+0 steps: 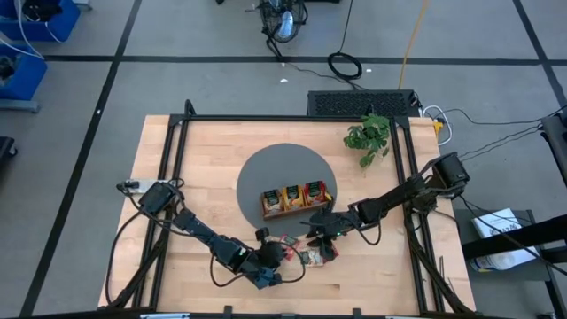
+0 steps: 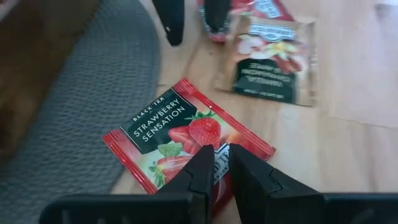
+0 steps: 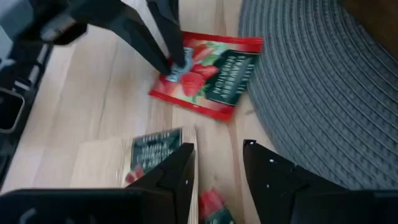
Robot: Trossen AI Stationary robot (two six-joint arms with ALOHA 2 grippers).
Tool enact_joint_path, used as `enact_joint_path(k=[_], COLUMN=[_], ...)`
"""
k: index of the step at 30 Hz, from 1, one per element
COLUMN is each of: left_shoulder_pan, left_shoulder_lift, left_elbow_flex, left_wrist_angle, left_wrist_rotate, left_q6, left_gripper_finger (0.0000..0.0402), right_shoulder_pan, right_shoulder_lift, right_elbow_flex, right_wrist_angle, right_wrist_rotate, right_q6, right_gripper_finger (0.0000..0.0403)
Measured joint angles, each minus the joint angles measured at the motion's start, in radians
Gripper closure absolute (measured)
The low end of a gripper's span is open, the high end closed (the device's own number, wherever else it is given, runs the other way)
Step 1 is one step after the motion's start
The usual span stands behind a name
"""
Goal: Pick & Place Tea
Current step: Put the red tea bag into the right section of the wooden organizer
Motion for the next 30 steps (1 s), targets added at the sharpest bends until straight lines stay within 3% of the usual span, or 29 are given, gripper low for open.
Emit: enact_joint_path(k=[10,19,30], left_shoulder_pan=[0.019,0.021,0.008], left_shoulder_lift=[0.000,0.000,-0.002], left_elbow_flex=[-0.001,-0.001,-0.002], left_wrist_angle=[0.000,0.002,0.108], left_wrist_rotate=[-0.028,-0.028,-0.060], left_q6=[-0.005,0.002,0.202], left_gripper_finger=[0.0346,0.0346,0.0346], right_shoulder_pan=[-0.043,-0.077,-0.078], right_shoulder_lift=[0.106,0.140,0.142], right_elbow_flex=[0.002,0.002,0.002], right_wrist_angle=[0.167,0.199,0.192], right_wrist_rotate=[-0.025,-0.032,-0.028], right_q6=[0.028,0.048,0.048], right_gripper_finger=[0.0272,0.0272,0.0273])
